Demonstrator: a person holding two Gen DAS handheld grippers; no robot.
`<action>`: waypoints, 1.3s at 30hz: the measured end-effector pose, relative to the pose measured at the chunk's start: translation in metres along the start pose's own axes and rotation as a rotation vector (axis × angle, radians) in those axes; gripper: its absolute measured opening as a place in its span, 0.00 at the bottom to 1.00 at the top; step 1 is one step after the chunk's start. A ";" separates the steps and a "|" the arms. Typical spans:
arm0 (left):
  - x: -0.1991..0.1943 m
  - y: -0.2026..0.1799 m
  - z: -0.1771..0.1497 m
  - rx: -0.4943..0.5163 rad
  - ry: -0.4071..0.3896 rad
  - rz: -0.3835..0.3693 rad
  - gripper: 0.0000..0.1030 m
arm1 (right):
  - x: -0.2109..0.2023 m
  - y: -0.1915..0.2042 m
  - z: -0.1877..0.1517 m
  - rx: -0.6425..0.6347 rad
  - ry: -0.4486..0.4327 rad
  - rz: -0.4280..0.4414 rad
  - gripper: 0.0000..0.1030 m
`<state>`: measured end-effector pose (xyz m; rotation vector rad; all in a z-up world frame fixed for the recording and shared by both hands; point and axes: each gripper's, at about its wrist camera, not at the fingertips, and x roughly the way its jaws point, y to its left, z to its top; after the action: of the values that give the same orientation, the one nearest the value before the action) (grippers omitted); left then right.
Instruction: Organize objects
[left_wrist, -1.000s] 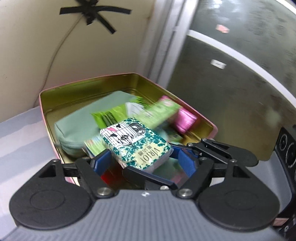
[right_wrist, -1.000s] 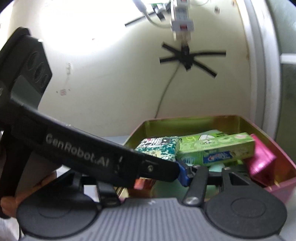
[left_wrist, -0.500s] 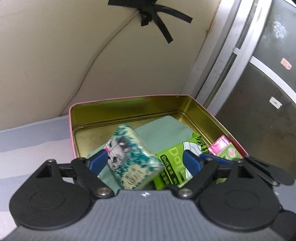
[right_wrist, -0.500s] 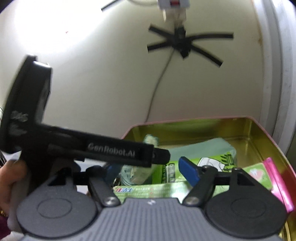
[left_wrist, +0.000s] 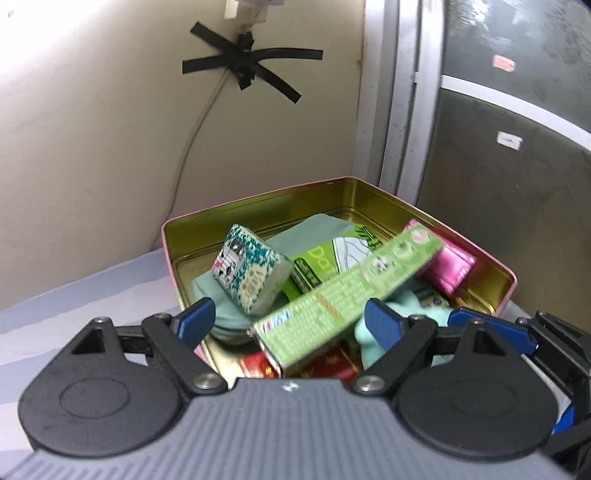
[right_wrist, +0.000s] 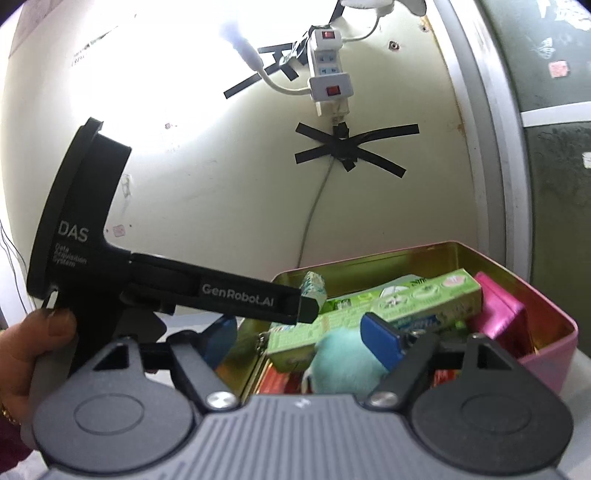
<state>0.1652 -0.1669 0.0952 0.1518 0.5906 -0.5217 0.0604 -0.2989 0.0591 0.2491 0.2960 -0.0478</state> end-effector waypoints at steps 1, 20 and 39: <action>-0.003 -0.001 -0.001 0.001 0.001 0.001 0.87 | -0.006 -0.001 -0.001 0.002 -0.003 -0.001 0.75; -0.069 -0.015 -0.054 0.028 -0.044 0.059 0.90 | -0.080 0.008 -0.032 0.095 -0.018 -0.021 0.82; -0.094 0.008 -0.093 -0.037 0.019 0.105 1.00 | -0.099 0.020 -0.051 0.103 0.025 -0.047 0.85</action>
<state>0.0572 -0.0936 0.0723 0.1525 0.6074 -0.4078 -0.0471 -0.2654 0.0464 0.3450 0.3244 -0.1068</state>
